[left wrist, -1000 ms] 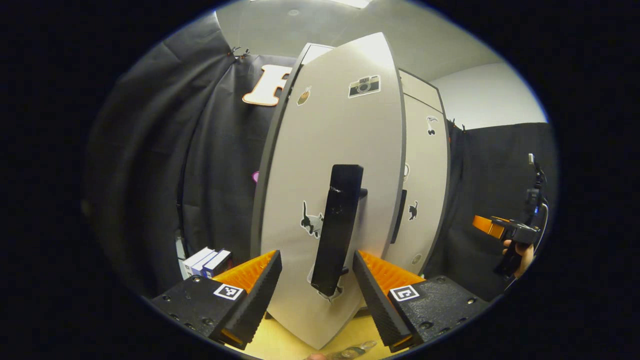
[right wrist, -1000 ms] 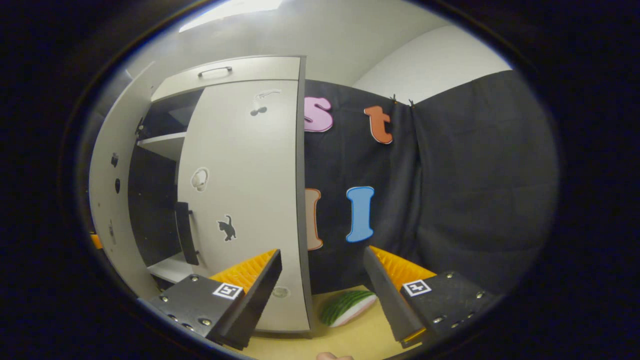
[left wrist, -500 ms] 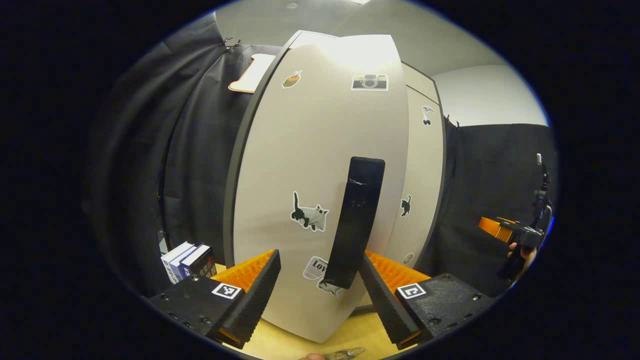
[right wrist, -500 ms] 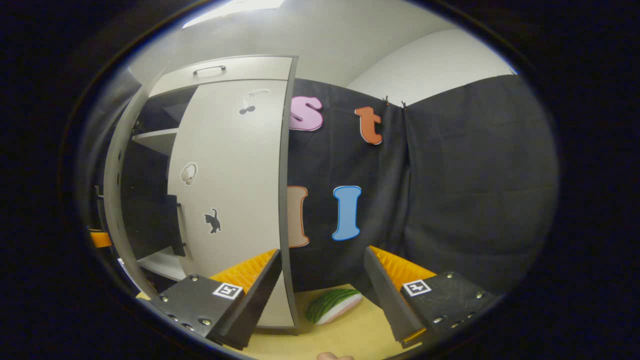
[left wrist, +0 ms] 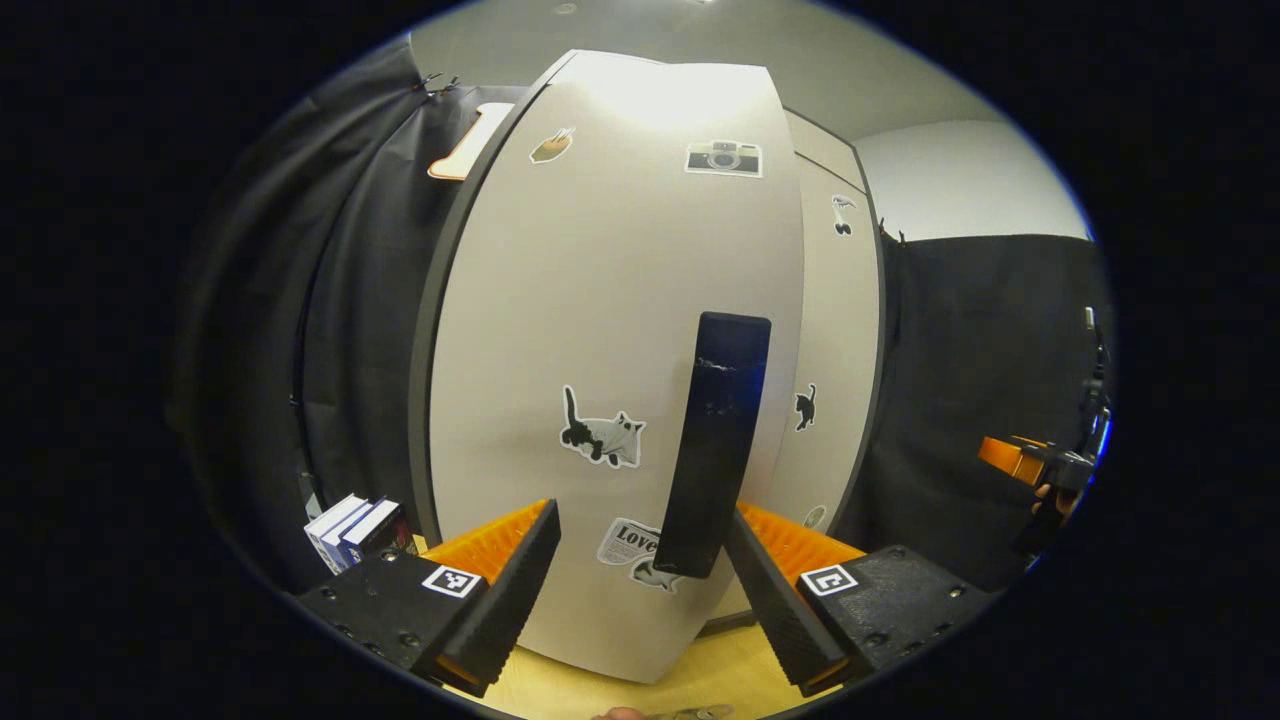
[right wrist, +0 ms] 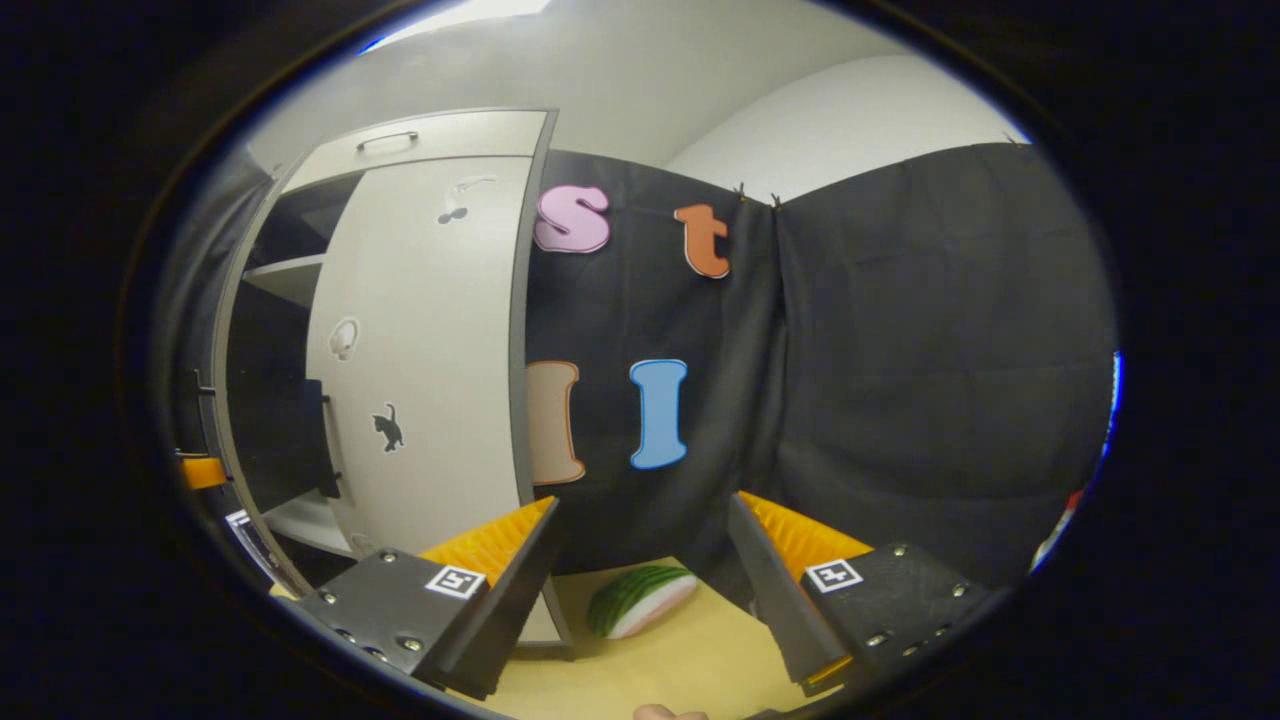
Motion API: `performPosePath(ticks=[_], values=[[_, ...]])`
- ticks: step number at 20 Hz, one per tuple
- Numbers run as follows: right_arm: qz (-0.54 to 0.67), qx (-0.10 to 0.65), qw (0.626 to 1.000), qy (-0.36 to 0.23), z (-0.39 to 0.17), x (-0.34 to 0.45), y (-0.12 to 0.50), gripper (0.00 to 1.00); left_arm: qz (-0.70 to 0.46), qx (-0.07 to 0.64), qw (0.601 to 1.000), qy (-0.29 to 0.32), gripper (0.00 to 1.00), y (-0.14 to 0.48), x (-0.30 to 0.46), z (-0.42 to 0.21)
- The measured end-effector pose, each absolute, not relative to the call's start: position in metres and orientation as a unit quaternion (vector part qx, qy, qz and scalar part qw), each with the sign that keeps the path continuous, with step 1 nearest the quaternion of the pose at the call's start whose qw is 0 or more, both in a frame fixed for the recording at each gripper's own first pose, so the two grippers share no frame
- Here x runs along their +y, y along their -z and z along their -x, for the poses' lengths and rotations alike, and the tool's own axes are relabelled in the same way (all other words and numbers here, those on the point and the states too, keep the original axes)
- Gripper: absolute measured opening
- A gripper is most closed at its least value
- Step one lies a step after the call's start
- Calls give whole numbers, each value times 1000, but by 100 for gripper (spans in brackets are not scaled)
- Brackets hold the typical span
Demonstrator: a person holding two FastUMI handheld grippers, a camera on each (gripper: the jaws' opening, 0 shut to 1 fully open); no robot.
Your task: Grasp the bottle in the cabinet with the left hand and place it on the coaster, then close the right door with the right hand and the left door with the left hand.
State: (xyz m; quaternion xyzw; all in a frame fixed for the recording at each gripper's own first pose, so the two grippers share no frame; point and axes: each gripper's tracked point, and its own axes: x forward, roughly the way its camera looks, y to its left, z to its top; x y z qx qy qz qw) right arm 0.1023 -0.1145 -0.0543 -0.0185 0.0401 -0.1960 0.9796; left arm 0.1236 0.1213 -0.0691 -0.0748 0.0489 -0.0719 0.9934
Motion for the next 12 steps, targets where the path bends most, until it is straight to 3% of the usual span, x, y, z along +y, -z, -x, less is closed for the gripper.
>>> performPosePath(ticks=[12], values=[[23, 46, 969, 243, -72, -157, 54, 100, 54, 48, 994, 80, 100, 72, 104, -162]])
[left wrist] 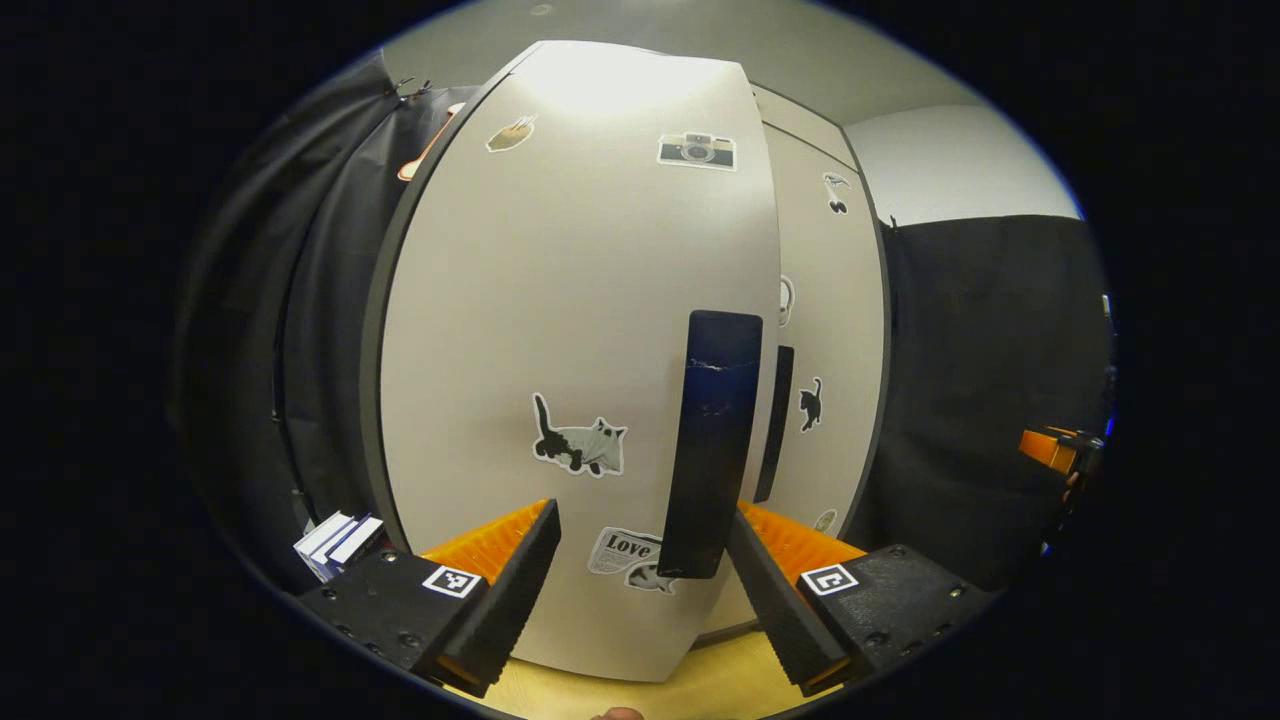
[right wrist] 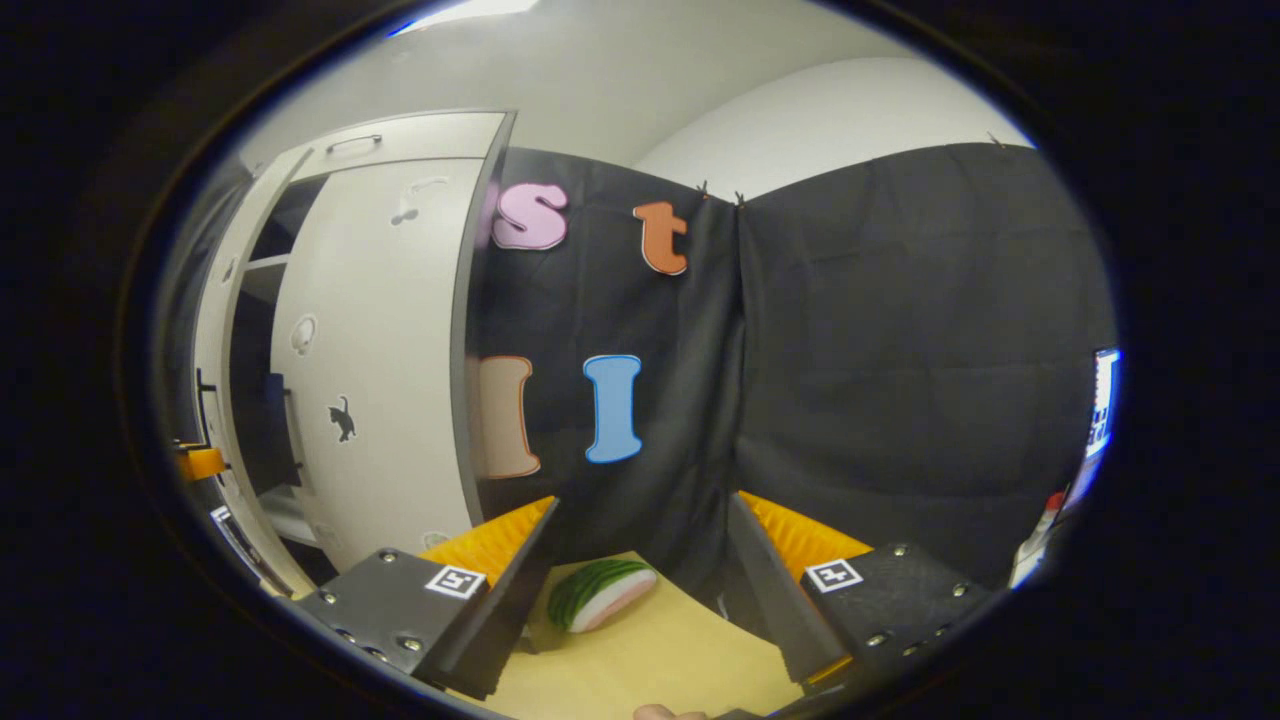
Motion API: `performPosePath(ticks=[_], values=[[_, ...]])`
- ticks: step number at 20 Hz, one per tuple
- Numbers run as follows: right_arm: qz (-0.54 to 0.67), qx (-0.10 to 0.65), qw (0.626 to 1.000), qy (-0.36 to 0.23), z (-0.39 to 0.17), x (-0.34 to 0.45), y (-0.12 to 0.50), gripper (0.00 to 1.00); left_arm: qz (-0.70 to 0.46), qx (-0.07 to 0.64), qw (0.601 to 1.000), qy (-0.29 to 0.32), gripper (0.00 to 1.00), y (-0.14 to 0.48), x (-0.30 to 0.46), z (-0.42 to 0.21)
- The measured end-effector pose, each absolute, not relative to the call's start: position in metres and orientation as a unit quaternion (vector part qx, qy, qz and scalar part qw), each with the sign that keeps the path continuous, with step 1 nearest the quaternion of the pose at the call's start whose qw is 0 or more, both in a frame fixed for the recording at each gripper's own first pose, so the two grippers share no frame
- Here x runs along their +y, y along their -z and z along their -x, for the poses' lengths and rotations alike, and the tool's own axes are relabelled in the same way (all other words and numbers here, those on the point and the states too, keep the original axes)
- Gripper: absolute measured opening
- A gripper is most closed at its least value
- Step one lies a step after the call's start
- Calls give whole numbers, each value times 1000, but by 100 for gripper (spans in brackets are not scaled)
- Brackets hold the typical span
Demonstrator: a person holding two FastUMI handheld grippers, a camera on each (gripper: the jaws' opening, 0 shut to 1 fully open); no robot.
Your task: Grasp the bottle in the cabinet with the left hand and place it on the coaster, then close the right door with the right hand and the left door with the left hand.
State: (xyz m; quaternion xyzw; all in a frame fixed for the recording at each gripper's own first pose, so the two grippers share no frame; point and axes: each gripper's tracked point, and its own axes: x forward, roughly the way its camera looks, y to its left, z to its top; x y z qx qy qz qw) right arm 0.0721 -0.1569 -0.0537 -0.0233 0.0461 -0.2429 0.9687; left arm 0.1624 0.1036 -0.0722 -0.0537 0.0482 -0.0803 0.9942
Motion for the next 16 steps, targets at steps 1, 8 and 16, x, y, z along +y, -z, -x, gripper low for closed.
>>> performPosePath(ticks=[1, 8, 16], values=[[25, 47, 968, 246, -70, -160, 54, 100, 53, 48, 994, 81, 100, 73, 102, -166], [30, 51, 962, 267, -63, -179, 56, 100, 44, 46, 994, 83, 100, 74, 97, -186], [34, 62, 957, 281, -59, -191, 65, 100, 36, 44, 995, 84, 100, 72, 94, -192]])
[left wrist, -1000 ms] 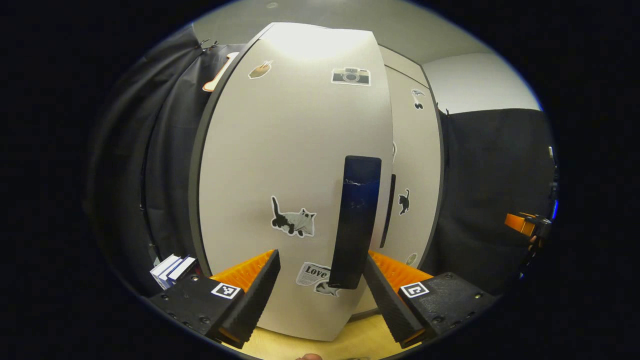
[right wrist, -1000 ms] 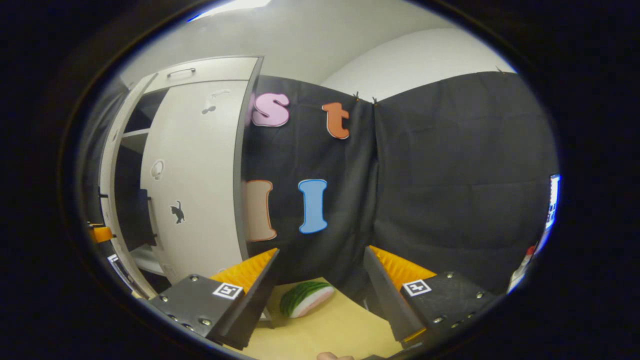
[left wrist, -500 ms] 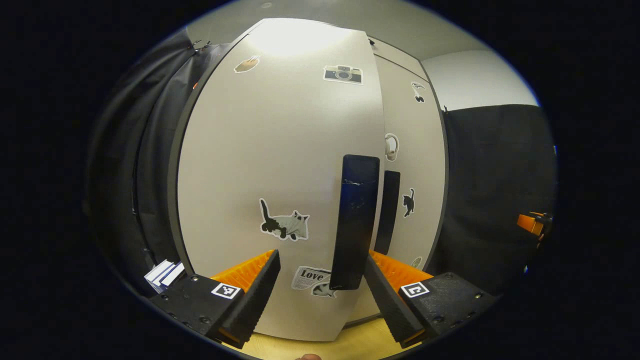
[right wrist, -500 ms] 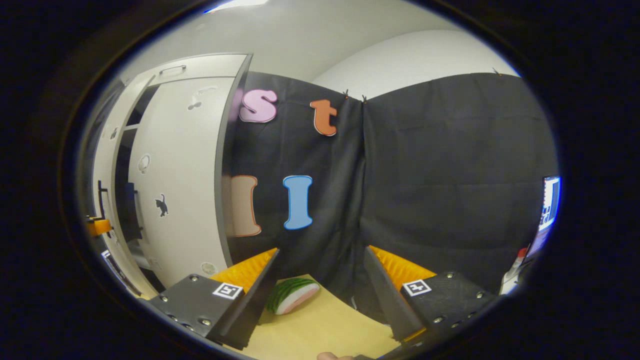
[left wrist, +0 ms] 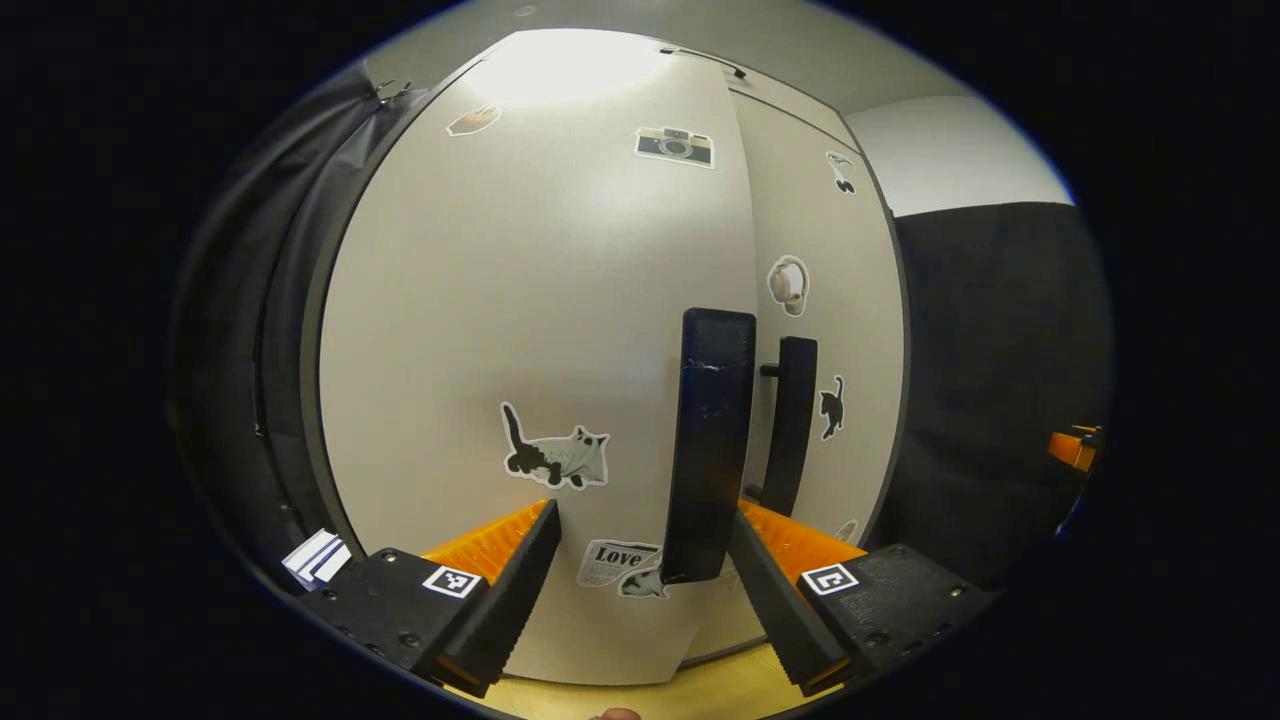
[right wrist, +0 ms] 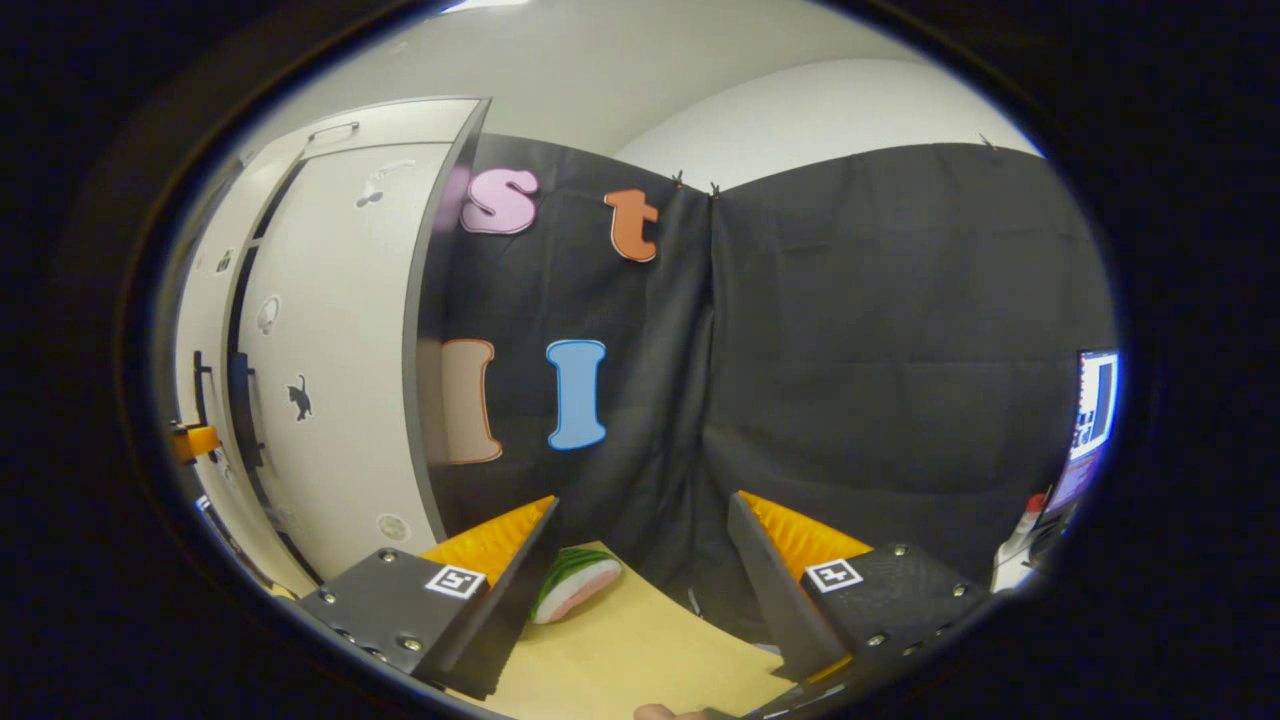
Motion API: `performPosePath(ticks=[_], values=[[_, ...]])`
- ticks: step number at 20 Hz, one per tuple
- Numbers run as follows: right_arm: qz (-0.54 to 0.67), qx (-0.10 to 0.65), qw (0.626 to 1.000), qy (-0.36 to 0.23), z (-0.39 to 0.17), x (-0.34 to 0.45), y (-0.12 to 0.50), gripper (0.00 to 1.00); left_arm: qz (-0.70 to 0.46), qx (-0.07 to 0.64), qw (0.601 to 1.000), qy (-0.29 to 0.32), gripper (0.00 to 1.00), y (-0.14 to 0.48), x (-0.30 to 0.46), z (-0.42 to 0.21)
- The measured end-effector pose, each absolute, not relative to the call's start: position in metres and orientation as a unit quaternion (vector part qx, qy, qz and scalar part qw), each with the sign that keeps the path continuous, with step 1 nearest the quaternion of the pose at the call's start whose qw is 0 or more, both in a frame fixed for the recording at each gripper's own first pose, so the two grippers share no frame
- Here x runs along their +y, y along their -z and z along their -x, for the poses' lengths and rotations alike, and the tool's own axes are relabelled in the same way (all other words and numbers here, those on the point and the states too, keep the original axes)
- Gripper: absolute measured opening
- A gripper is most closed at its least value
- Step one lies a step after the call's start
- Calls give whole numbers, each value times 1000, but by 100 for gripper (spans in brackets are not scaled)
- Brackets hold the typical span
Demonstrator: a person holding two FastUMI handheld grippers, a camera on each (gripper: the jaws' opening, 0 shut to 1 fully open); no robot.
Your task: Grasp the bottle in the cabinet with the left hand and place it on the coaster, then close the right door with the right hand and the left door with the left hand.
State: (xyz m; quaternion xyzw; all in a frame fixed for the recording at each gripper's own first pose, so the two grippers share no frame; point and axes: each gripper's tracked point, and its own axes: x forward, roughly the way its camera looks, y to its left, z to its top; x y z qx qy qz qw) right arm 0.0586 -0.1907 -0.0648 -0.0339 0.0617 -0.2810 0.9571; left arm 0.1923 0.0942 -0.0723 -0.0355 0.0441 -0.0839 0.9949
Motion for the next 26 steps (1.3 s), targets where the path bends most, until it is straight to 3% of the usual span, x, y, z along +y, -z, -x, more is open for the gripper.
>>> performPosePath(ticks=[21, 26], values=[[31, 70, 954, 290, -54, -202, 72, 100, 14, 47, 996, 73, 100, 74, 91, -193], [32, 66, 961, 267, -56, -193, 68, 100, 14, 46, 996, 75, 99, 74, 90, -194]])
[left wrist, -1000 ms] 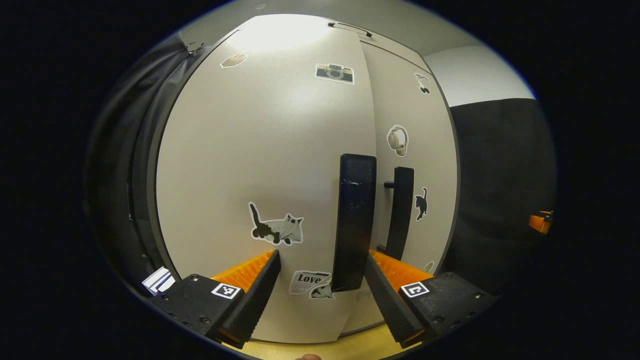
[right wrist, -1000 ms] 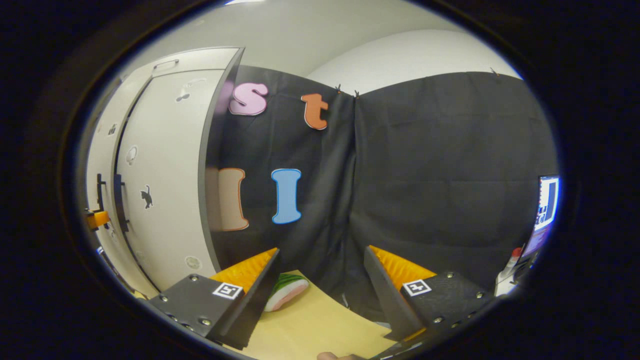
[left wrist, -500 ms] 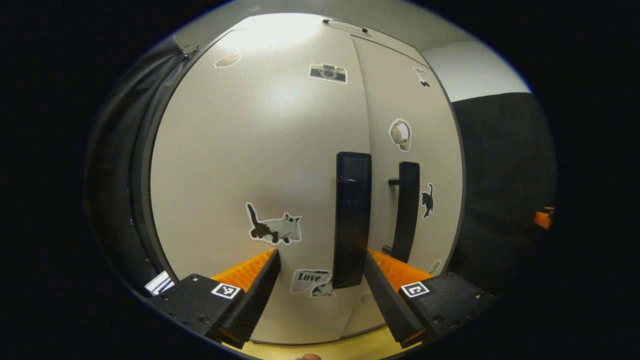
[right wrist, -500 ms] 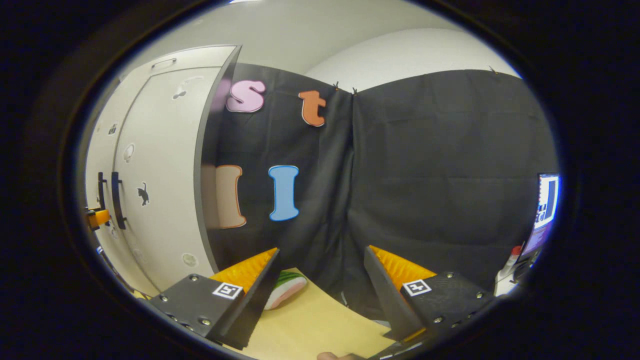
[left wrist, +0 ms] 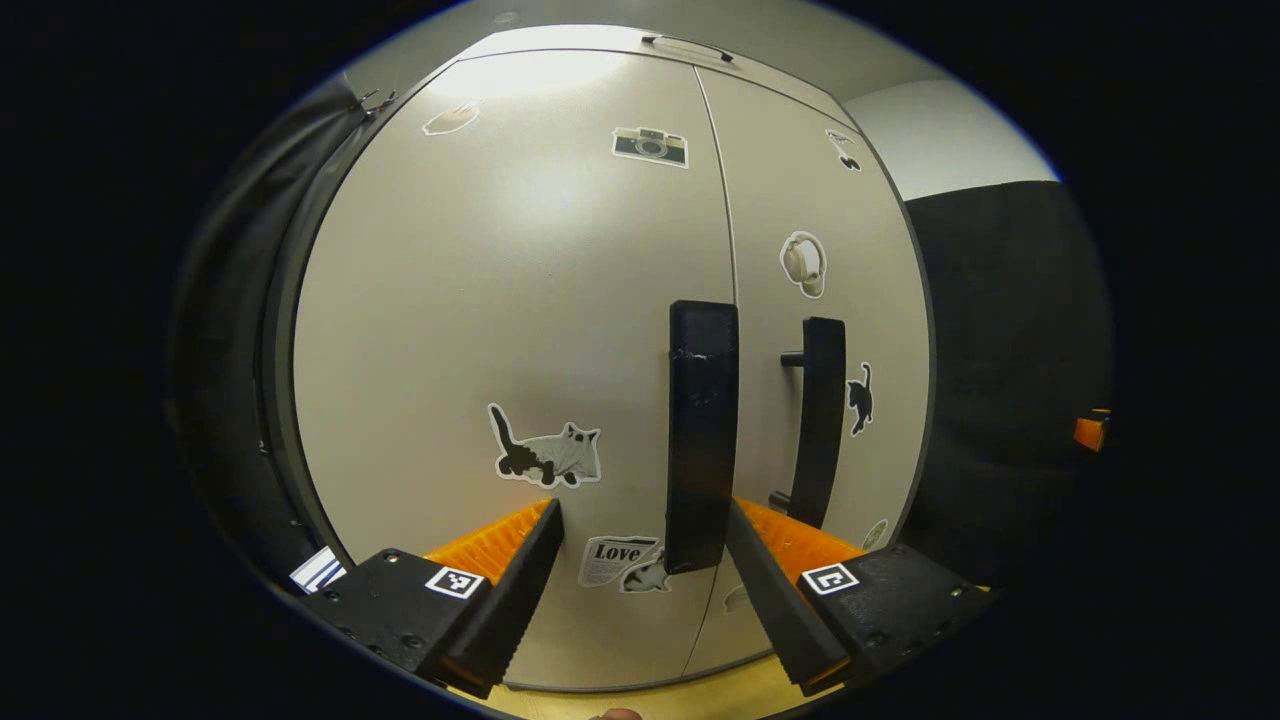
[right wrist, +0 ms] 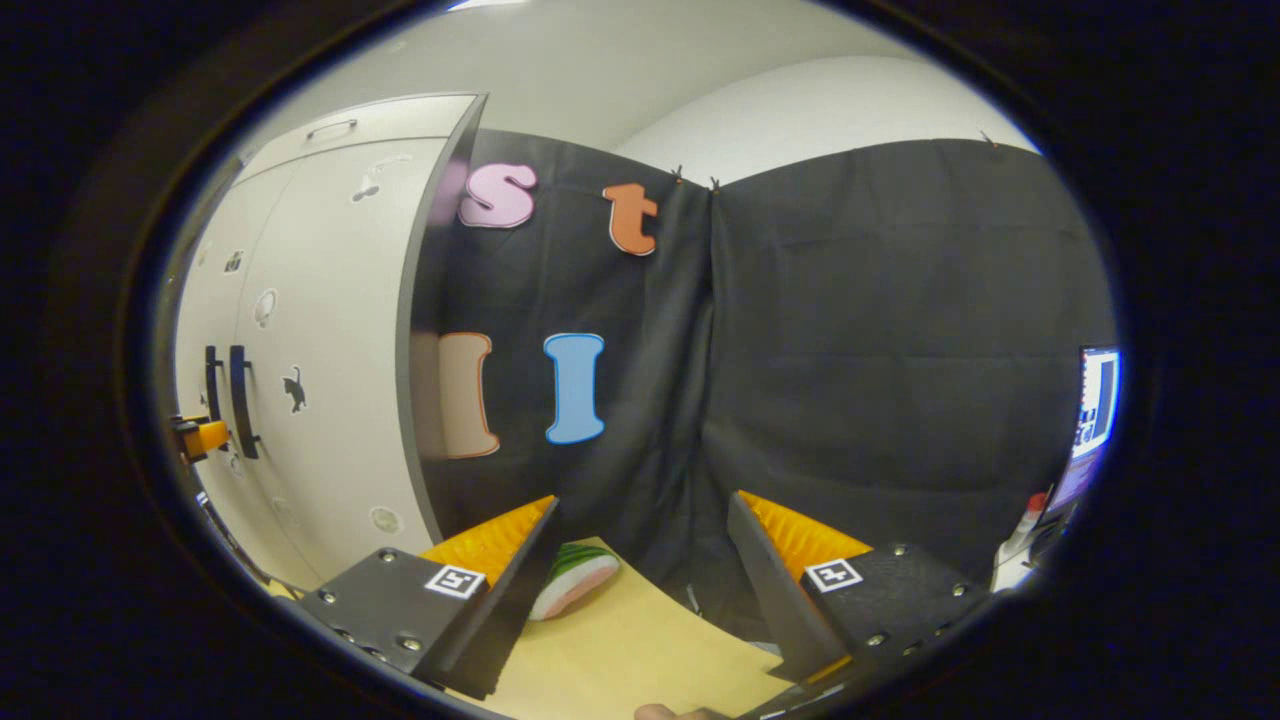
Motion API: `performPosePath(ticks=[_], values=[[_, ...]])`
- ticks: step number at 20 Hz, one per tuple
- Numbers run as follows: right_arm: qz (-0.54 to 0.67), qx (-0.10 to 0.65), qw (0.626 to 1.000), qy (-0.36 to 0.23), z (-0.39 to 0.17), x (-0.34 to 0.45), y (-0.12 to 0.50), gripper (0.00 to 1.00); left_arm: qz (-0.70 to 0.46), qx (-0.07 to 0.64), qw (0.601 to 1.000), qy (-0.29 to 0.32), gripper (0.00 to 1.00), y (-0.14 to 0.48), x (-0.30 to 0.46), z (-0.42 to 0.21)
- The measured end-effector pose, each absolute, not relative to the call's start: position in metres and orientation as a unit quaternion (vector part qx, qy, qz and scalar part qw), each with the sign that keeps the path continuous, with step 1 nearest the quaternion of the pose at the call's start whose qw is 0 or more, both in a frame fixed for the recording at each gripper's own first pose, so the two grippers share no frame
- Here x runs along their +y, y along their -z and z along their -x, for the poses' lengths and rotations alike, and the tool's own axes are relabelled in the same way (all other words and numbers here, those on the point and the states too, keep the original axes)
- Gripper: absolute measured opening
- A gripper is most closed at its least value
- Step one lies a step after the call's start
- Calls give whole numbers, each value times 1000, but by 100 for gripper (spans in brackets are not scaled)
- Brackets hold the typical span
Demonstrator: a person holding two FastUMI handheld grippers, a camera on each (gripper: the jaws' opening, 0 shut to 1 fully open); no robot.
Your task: Grasp the bottle in the cabinet with the left hand and place it on the coaster, then close the right door with the right hand and the left door with the left hand.
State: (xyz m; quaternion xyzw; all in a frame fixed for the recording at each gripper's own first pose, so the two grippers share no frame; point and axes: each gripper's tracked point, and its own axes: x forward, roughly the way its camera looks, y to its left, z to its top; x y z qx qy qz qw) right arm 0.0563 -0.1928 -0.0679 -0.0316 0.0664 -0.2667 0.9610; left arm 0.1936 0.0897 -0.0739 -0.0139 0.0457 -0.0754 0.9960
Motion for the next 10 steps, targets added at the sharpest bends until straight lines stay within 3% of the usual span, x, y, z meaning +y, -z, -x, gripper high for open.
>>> performPosePath(ticks=[5, 10], values=[[43, 46, 973, 224, -71, -164, 43, 100, 3, 60, 997, 52, 99, 64, 96, -169], [27, -7, 988, 153, -89, -116, -13, 100, 2, 20, 999, 26, 99, -12, 98, -106]])
